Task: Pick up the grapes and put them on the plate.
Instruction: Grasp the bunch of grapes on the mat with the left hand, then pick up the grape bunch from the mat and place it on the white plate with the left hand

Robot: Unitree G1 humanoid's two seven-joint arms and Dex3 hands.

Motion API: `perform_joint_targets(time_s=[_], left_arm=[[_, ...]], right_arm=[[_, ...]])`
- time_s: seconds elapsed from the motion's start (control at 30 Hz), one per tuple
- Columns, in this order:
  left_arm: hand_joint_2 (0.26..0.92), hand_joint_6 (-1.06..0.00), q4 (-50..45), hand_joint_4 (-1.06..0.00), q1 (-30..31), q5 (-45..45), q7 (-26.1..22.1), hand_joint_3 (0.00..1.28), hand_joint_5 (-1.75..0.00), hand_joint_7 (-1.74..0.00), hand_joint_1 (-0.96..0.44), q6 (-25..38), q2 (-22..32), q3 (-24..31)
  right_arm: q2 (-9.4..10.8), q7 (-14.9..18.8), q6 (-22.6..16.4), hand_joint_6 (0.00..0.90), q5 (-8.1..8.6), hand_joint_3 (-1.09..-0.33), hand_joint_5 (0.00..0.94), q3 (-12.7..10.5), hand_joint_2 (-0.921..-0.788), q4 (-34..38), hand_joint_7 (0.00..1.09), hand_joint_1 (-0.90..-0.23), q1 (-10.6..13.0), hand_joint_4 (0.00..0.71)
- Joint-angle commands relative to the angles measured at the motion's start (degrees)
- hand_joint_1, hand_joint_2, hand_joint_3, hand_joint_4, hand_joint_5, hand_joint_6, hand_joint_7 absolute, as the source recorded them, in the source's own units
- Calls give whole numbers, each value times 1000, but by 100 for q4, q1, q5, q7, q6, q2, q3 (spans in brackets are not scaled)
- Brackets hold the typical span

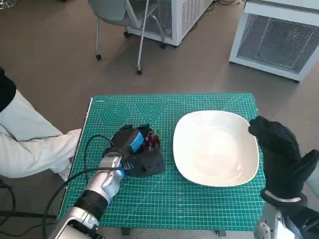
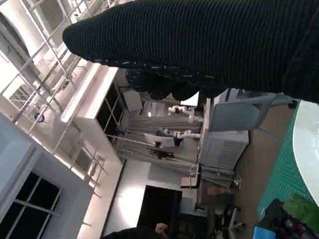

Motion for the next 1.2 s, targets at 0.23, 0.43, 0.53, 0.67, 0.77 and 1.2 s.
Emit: perform_joint_targets(time_s=[0.23,0.43,0.53,0.67,0.77,1.2], left_arm=[[921,-668,69,-535,19,-100,-64,136,-1488,-958,4,33,48,32],[921,-677,34,-516,11,-144,-121,143,-1517,-936,6,38,92,62],[921,-678,-58,-501,25,-167,-150,151,-1538,-929,7,28,142,88],[921,-672,-293,-499,66,-189,-220,155,-1542,-931,8,74,218,128],[920,-671,-567,-499,116,-194,-296,156,-1543,-932,8,167,285,159],[920,-687,-3037,-509,727,-40,-872,146,-1532,-910,9,936,723,390]], right_arm=[[-44,44,34,237,25,-583,465,-27,-921,86,869,-424,35,445],[-31,19,16,237,-10,-584,466,-21,-921,96,869,-421,30,445],[-26,-1,16,237,-26,-585,466,-20,-921,89,869,-420,29,444],[-26,12,28,237,0,-584,466,-26,-921,89,868,-420,23,445],[-26,11,34,238,6,-583,465,-26,-921,78,867,-420,20,445],[-33,-2,58,242,2,-582,463,-28,-921,56,861,-421,10,447]])
